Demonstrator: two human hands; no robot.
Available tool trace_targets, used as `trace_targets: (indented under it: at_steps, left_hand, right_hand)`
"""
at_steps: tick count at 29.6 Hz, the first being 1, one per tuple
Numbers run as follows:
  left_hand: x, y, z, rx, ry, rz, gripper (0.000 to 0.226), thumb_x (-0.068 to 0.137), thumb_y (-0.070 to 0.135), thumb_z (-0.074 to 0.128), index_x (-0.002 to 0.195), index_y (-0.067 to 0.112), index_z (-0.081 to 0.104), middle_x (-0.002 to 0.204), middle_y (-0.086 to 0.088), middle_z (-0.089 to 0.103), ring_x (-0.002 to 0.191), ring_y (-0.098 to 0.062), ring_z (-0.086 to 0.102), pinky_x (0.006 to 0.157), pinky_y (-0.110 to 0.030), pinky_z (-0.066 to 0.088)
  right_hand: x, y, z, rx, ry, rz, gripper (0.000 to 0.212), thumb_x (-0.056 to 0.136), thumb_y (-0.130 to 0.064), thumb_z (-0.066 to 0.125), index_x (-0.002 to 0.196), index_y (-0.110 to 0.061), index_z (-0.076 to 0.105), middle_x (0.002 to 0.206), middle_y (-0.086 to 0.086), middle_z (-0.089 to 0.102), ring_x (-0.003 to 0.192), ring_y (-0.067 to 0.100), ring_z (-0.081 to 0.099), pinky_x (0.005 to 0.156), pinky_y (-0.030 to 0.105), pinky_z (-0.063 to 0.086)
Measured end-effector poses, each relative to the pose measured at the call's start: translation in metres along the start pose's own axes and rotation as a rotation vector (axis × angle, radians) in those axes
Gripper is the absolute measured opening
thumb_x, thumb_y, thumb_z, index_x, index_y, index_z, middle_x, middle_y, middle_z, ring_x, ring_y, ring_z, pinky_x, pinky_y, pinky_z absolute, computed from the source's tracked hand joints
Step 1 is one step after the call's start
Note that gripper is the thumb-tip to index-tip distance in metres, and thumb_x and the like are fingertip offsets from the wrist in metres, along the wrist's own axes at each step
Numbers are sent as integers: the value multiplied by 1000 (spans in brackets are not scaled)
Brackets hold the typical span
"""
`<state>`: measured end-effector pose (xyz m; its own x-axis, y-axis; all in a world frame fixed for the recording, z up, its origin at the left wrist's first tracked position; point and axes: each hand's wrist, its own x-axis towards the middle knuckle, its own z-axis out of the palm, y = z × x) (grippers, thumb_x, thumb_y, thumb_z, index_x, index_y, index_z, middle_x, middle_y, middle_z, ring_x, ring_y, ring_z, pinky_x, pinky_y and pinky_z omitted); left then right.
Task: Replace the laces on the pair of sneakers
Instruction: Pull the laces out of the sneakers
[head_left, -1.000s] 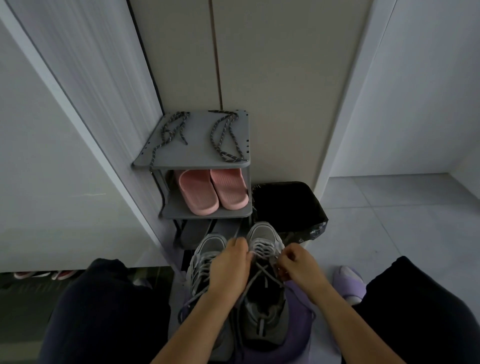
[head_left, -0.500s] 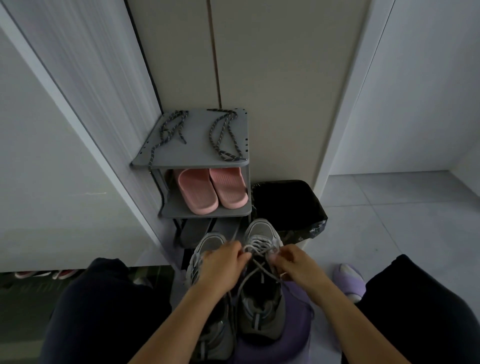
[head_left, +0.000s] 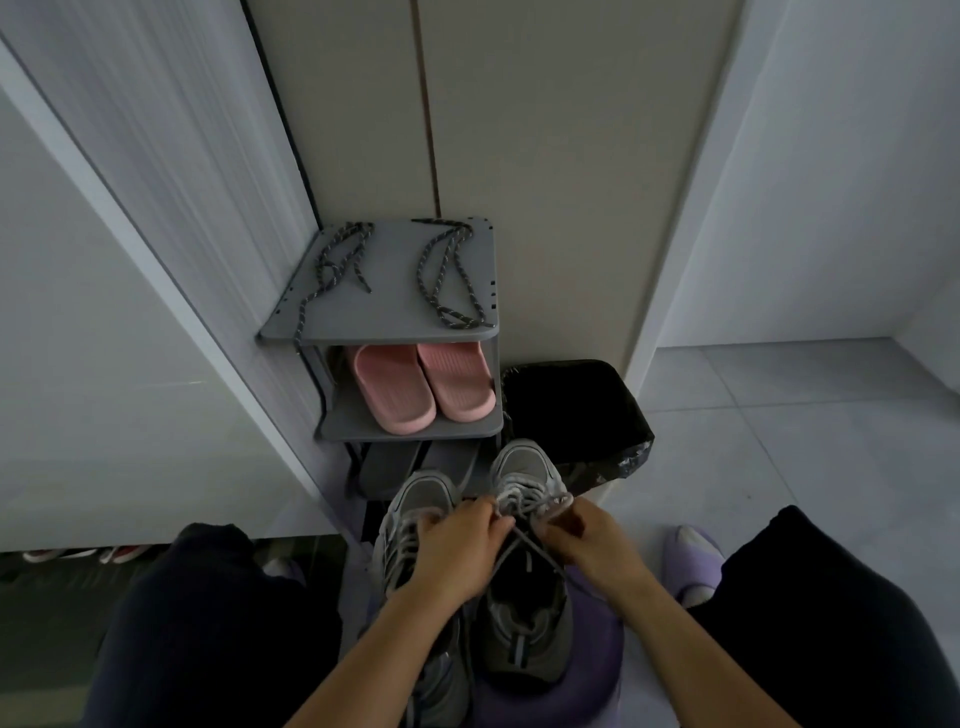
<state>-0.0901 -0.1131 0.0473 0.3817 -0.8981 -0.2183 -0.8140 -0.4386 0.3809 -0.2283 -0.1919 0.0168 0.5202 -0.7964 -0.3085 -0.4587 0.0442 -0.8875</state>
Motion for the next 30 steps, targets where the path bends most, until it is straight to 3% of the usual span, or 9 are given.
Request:
trace_targets:
  at_steps: [3,6,8,11,14,20,25,28,30]
  left_hand:
    - [0,1,1,-98,83,37,22,98,30,35,98,17,53,103,-3,63,99,-25,57,93,-33,33]
    - [-3,-18,-12,-277,277,-33,23,96,21,41,74,17,44,73,0,53,79,-29,57,69,-31,35]
    - [-4,-26,-18,-290,339,-24,23,95,24,44,73,16,42,70,3,48,79,-29,58,66,-28,32]
    - [-1,-13,-11,-134,76,-19,25,95,38,41,92,17,53,93,-4,63,98,-26,60,84,-32,39]
    - [1,3,6,24,50,4,30,98,35,31,104,15,53,110,-5,64,106,-25,56,97,-36,32]
    - [4,-19,-13,-467,340,-176,24,96,23,39,76,13,49,81,-7,65,78,-26,61,70,-37,44]
    - [4,-5,3,-429,67,-4,16,92,26,51,94,12,59,95,0,62,91,-17,60,78,-26,42]
    - [5,1,14,-336,166,-14,15,94,23,48,83,13,50,95,-8,62,87,-23,59,74,-32,43]
    - [5,-5,11,-385,202,-54,19,95,21,45,79,11,47,90,-10,63,79,-22,57,71,-32,42]
  right_hand:
    - [4,-2,2,215,141,-8,14,84,-3,61,72,-4,55,63,5,51,59,14,45,54,20,40]
    - [3,-13,-17,620,314,93,15,89,1,52,75,-5,53,65,9,53,59,17,48,52,22,44]
    - [2,-15,-26,564,255,110,10,90,-8,56,81,-4,55,69,8,57,62,17,51,58,26,45]
    - [-1,-10,-10,181,16,53,15,84,-14,65,73,-11,56,66,2,56,62,14,49,59,24,40]
    - [2,-1,6,59,74,-37,20,82,-10,68,68,-12,53,62,0,51,58,11,46,58,21,38]
    - [6,-9,-20,576,349,96,20,91,-8,53,71,-7,53,68,10,56,59,18,49,56,23,45]
    - [1,-5,0,264,-21,41,15,86,-10,64,73,-14,57,61,-2,54,58,11,47,52,14,39]
    - [7,4,6,105,101,18,22,84,-10,65,69,-13,50,64,3,52,65,17,50,65,31,44]
    - [10,1,-1,269,199,43,25,88,-8,59,68,-12,44,70,13,55,71,25,56,69,38,52]
